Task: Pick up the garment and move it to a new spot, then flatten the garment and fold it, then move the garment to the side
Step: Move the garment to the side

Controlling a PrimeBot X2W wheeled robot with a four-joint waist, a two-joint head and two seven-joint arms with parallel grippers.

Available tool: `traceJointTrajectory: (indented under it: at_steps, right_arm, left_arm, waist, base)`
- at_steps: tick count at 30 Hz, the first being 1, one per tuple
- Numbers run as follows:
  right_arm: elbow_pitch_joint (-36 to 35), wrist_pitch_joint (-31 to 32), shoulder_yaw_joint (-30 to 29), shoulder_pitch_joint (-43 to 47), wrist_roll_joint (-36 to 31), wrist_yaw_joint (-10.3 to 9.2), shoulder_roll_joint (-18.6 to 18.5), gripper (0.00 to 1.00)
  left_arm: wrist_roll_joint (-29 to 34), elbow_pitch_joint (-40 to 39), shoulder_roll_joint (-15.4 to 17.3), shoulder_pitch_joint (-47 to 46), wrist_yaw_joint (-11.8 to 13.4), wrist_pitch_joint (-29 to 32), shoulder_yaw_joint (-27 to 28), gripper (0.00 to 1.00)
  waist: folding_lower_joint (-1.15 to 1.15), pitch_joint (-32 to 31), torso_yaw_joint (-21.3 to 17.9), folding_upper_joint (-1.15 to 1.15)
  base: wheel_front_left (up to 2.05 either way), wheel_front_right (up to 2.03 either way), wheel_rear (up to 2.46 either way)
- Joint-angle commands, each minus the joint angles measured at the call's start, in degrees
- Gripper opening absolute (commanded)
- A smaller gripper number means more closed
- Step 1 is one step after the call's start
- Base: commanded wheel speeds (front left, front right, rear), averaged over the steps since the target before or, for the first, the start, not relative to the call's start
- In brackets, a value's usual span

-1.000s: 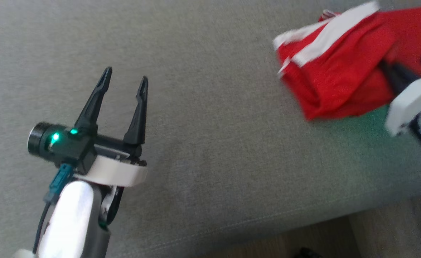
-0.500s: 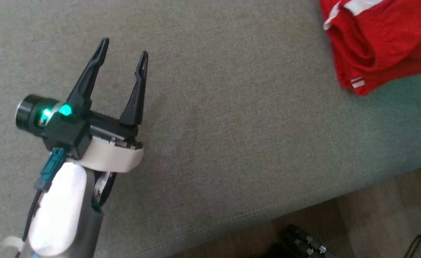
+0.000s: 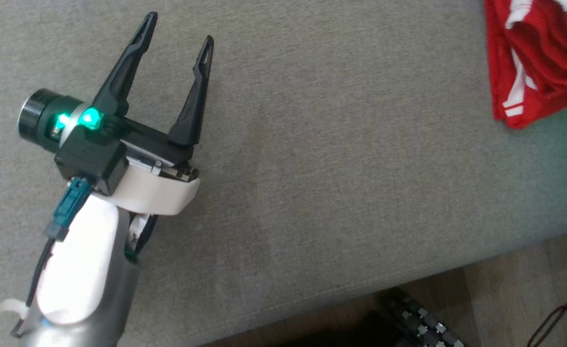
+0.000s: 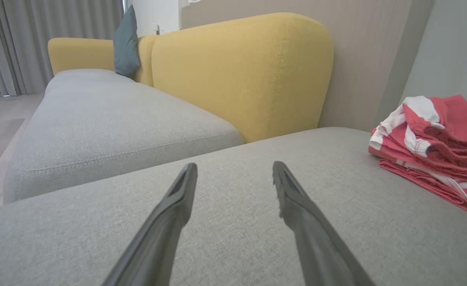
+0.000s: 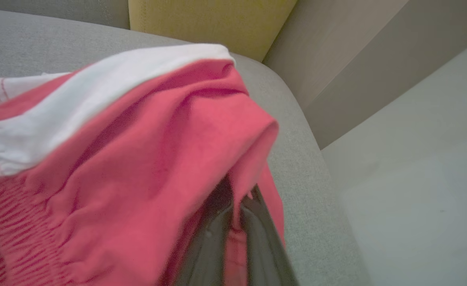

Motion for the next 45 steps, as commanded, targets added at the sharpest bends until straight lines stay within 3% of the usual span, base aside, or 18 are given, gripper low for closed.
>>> traceJointTrajectory:
  at_steps: [1, 9, 11, 12, 13, 14, 15, 16, 24, 30, 38, 45]
  right_arm:
    - [-1.6, -0.6, -1.9, 2.3, -1.4, -0.04, -0.1, 0.0]
    - [1.9, -2.7, -7.8, 5.9, -2.7, -0.04, 4.7, 0.0]
    - [2.3, -3.6, -8.0, 6.3, -2.4, -0.04, 5.2, 0.37]
    - [2.4, -3.8, -8.0, 6.5, -2.5, -0.04, 5.3, 0.49]
    - [2.4, -3.8, -8.0, 6.5, -2.5, -0.04, 5.3, 0.49]
    - [2.1, -4.2, -8.1, 6.7, -2.3, -0.04, 5.7, 0.76]
    - [1.7, -4.9, -8.0, 6.9, -2.1, -0.04, 5.9, 0.92]
    - [1.4, -5.4, -7.8, 7.2, -2.2, -0.04, 6.0, 1.0]
    - [-3.0, -12.2, -8.6, 10.8, -4.4, -0.04, 7.5, 1.0]
    - [-10.0, -18.0, -7.0, 16.4, -5.5, -0.04, 11.0, 1.0]
    - [-15.8, -23.6, 0.5, 26.0, -4.8, -0.04, 18.7, 1.0]
    - [-15.8, -26.8, 6.0, 29.6, -2.6, -0.04, 21.6, 1.0]
  left_arm:
    - [-0.2, -1.5, 0.6, -1.1, -0.4, -0.1, 1.0, 1.0]
    - [-1.1, 0.3, -0.2, -1.0, -0.3, -0.3, 0.3, 1.0]
    - [-1.2, 0.3, -0.3, -0.9, -0.3, -0.3, 0.3, 1.0]
    - [-1.3, 0.3, -0.3, -0.8, -0.3, -0.3, 0.3, 1.0]
    - [-1.3, 0.3, -0.3, -0.8, -0.3, -0.3, 0.3, 1.0]
    - [-1.3, 0.3, -0.3, -0.7, -0.3, -0.3, 0.3, 1.0]
    - [-1.4, 0.3, -0.3, -0.6, -0.2, -0.3, 0.3, 1.0]
    - [-1.4, 0.3, -0.4, -0.4, -0.2, -0.3, 0.3, 1.0]
    - [-1.9, 1.0, -0.5, 2.9, 1.0, -0.4, 1.3, 1.0]
    - [-3.0, 2.3, -0.7, 7.1, 2.6, -0.4, 2.9, 1.0]
    - [-5.0, 4.1, -1.2, 13.2, 5.0, -0.4, 5.9, 1.0]
    - [-6.0, 5.6, -1.1, 17.1, 7.2, -0.4, 8.2, 1.0]
  waist:
    - [-0.01, 0.3, 0.8, 0.0]
    - [-0.01, -1.3, 2.1, 0.0]
    - [-0.01, -1.8, 2.2, 0.0]
    - [-0.01, -2.1, 2.2, 0.0]
    - [-0.01, -2.1, 2.2, 0.0]
    - [-0.01, -2.4, 2.3, 0.0]
    - [-0.01, -2.8, 2.3, 0.0]
    - [-0.01, -3.3, 2.3, 0.0]
    - [-0.01, -8.9, 2.8, 0.0]
    - [-0.01, -14.3, 4.1, 0.0]
    - [-0.01, -20.3, 6.8, 0.0]
    - [-0.01, -24.4, 9.8, 0.0]
  base:
    - [0.0, 0.0, 0.0]
    - [0.0, 0.0, 0.0]
    - [0.0, 0.0, 0.0]
    - [0.0, 0.0, 0.0]
    - [0.0, 0.0, 0.0]
    - [0.0, 0.0, 0.0]
    - [0.0, 0.0, 0.0]
    - [0.0, 0.0, 0.0]
    - [0.0, 0.0, 0.0]
    - [0.0, 0.0, 0.0]
    - [0.0, 0.0, 0.0]
    - [0.0, 0.0, 0.0]
